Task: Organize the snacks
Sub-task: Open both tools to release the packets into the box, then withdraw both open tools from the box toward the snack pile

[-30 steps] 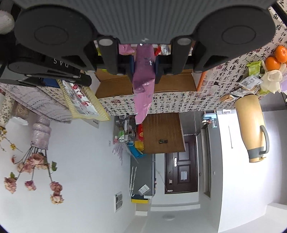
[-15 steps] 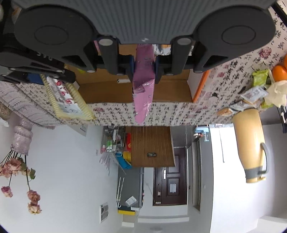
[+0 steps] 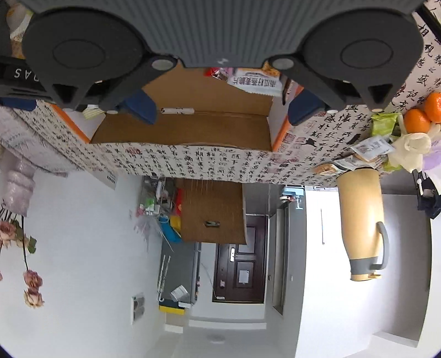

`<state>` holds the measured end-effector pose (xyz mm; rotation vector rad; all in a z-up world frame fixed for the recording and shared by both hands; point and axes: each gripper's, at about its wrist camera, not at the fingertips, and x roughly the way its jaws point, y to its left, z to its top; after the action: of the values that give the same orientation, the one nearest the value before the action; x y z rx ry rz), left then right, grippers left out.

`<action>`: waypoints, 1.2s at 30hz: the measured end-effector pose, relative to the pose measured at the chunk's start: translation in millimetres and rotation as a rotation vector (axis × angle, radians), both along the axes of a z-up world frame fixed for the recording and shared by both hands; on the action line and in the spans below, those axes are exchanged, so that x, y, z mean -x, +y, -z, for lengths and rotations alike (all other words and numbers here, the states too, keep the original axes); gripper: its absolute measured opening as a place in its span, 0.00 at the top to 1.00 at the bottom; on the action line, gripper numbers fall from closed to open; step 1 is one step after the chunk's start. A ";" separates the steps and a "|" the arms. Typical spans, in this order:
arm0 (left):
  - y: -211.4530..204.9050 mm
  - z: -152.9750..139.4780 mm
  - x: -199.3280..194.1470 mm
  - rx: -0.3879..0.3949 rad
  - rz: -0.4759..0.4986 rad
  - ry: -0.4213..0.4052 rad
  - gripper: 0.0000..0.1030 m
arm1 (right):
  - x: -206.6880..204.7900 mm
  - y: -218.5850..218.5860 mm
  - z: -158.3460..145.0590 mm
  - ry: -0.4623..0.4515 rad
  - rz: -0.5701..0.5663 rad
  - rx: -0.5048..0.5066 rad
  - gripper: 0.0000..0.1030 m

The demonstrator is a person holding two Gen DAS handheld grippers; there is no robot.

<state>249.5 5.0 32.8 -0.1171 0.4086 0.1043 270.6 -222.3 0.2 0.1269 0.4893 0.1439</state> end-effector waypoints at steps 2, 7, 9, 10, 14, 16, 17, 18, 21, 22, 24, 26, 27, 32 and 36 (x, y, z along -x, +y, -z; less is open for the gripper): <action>1.3 -0.5 0.1 0.007 -0.006 0.003 0.00 | -1.0 -3.0 1.8 0.008 0.001 -0.008 0.00; 2.6 -2.5 0.6 0.016 -0.012 0.007 0.00 | -1.6 -2.8 2.8 0.014 0.003 -0.002 0.00; 1.4 -3.5 3.0 0.014 -0.010 0.003 0.00 | -1.8 -2.5 3.8 0.014 0.002 0.003 0.00; 0.8 -3.9 3.2 0.012 -0.009 0.003 0.00 | -2.2 -2.2 4.1 0.016 0.000 0.004 0.00; -1.1 -6.6 3.5 0.004 -0.006 0.008 0.00 | -3.6 -1.1 2.3 0.015 -0.009 0.007 0.00; -1.6 -11.3 6.5 0.000 -0.017 0.005 0.00 | -3.2 -1.3 -0.2 0.012 -0.003 0.013 0.00; -1.7 -14.5 9.6 0.001 -0.019 -0.005 0.00 | -1.9 -1.4 -2.3 0.008 0.002 0.016 0.00; -1.7 -18.1 12.6 0.002 -0.020 -0.014 0.00 | -0.6 -1.7 -5.0 0.003 0.002 0.016 0.00; -0.9 -27.3 21.7 0.001 -0.018 -0.035 0.00 | 6.6 -1.3 -13.8 -0.017 -0.003 0.023 0.00; -1.2 -29.6 25.0 -0.001 -0.017 -0.040 0.00 | 9.9 -0.6 -16.1 -0.024 -0.005 0.026 0.00; -1.3 -33.6 31.3 -0.003 -0.014 -0.049 0.00 | 16.0 0.2 -19.9 -0.032 -0.011 0.033 0.00; -1.4 -36.6 38.5 -0.003 -0.011 -0.054 0.00 | 23.0 0.7 -22.7 -0.037 -0.012 0.040 0.00; -1.1 -37.7 42.0 -0.003 -0.010 -0.054 0.00 | 25.9 0.4 -23.7 -0.038 -0.012 0.040 0.00; 2.1 -41.2 59.2 -0.004 -0.005 -0.059 0.00 | 43.4 -1.1 -29.3 -0.045 -0.008 0.038 0.00; 4.3 -42.2 77.4 -0.001 0.003 -0.060 0.00 | 61.5 -1.0 -31.6 -0.051 -0.011 0.039 0.00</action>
<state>172.1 9.3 75.0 -0.1182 0.3491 0.0973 209.0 -223.2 31.8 0.0819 0.4416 0.1484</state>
